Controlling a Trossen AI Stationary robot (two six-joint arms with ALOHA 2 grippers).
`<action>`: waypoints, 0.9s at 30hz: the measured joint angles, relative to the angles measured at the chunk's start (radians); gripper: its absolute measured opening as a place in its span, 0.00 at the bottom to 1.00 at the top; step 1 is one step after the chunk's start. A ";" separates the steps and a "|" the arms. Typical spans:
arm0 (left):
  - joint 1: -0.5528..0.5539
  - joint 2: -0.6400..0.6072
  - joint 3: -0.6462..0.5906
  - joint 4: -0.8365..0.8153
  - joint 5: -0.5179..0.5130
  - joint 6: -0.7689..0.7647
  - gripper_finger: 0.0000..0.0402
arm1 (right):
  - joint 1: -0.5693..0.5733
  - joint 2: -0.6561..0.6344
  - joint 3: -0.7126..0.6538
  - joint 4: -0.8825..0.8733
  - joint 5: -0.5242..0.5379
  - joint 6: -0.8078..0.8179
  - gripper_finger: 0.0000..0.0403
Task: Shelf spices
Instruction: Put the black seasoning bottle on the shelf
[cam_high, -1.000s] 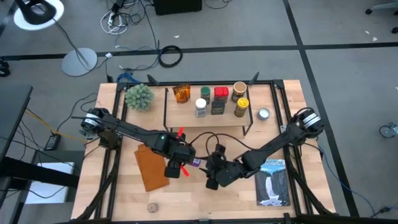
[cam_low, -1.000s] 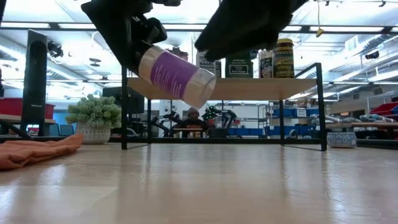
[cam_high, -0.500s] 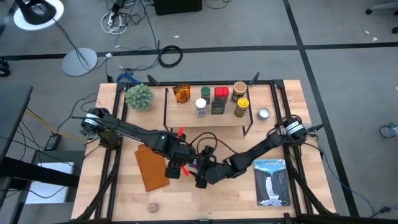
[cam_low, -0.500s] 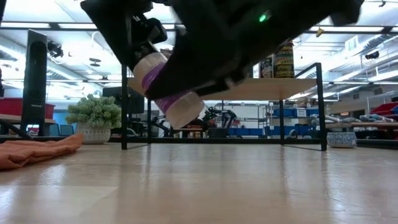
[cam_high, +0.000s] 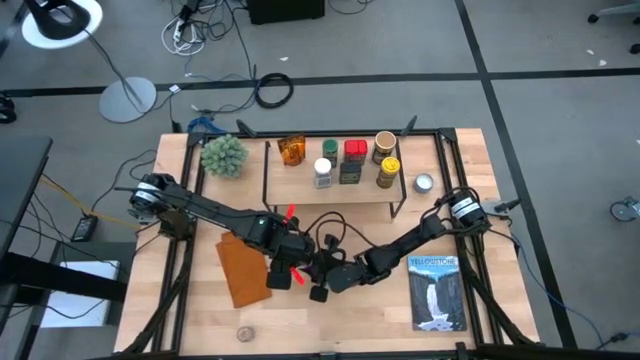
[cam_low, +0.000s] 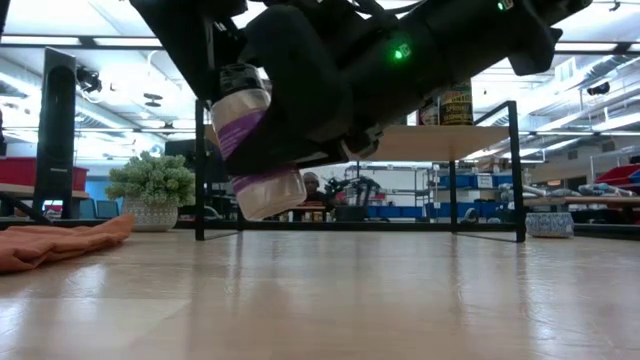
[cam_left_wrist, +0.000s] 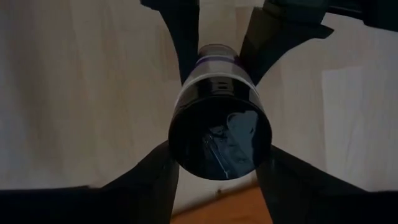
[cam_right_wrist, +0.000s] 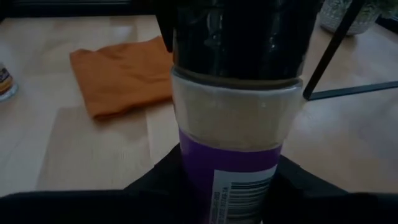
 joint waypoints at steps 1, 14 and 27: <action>0.000 0.000 0.000 0.002 0.000 -0.002 0.50 | 0.000 -0.001 0.000 -0.004 -0.005 0.003 0.33; 0.001 0.000 -0.001 0.047 -0.008 -0.027 0.70 | 0.007 -0.002 0.000 -0.010 -0.029 0.032 0.33; -0.081 -0.147 -0.135 0.377 -0.214 0.057 0.73 | 0.072 -0.003 0.000 -0.080 0.113 0.077 0.33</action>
